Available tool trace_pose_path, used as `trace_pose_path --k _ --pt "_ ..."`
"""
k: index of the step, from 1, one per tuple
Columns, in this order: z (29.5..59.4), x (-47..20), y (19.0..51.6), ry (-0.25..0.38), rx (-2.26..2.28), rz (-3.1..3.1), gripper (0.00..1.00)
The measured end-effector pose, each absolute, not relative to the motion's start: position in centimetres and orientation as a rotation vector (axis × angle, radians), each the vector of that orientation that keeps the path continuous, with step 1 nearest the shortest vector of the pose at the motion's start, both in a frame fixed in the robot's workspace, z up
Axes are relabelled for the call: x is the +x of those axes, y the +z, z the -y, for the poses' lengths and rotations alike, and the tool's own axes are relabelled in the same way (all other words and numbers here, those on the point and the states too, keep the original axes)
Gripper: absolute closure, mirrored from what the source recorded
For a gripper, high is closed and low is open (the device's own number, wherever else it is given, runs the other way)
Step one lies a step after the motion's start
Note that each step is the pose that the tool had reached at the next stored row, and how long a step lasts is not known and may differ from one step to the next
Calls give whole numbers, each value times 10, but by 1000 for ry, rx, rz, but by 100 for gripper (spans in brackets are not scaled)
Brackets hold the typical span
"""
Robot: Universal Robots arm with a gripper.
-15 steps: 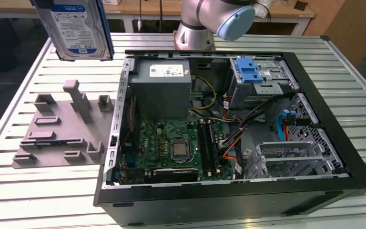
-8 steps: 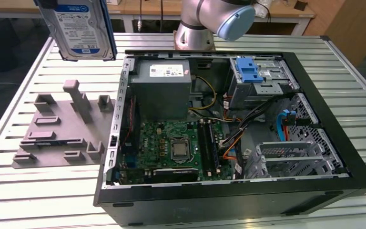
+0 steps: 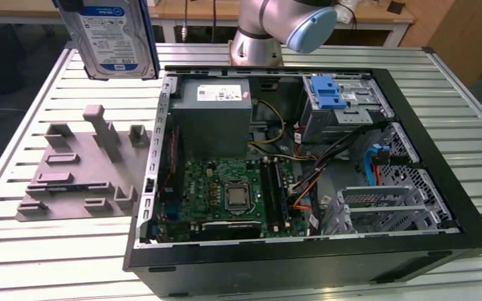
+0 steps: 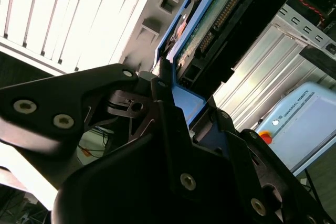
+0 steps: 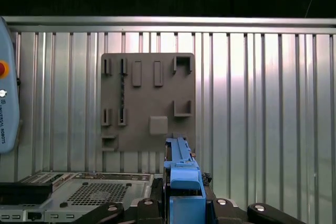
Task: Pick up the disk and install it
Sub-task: 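Pick up the disk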
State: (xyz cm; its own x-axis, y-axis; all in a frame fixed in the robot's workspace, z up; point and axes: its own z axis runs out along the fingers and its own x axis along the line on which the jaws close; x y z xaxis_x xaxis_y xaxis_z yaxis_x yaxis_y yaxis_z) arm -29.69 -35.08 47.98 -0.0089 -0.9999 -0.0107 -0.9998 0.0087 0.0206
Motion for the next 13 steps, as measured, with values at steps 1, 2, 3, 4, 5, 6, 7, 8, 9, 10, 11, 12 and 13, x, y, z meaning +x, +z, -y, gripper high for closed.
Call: trace_pose_path --k 1,2,3,4,5,6,7,8,9,10,11,12,13 --pt "351 -296 480 -35 2207 2226 64" --pt "351 -295 480 -35 2207 2226 64" --pt "351 -295 480 -35 2207 2226 64" --pt "351 -294 480 -35 2207 2226 64" --pt "351 -293 480 -35 2207 2226 64" --pt "351 -293 480 -35 2207 2226 64" --pt "351 -292 480 -35 2207 2226 64" --pt "351 -292 480 -35 2207 2226 64" --pt "351 -291 480 -35 2207 2226 64" --pt "351 -291 480 -35 2207 2226 64" --pt "351 -290 480 -35 2207 2226 64" --pt "351 -290 480 -35 2207 2226 64" --pt "351 -289 480 -35 2207 2226 64"
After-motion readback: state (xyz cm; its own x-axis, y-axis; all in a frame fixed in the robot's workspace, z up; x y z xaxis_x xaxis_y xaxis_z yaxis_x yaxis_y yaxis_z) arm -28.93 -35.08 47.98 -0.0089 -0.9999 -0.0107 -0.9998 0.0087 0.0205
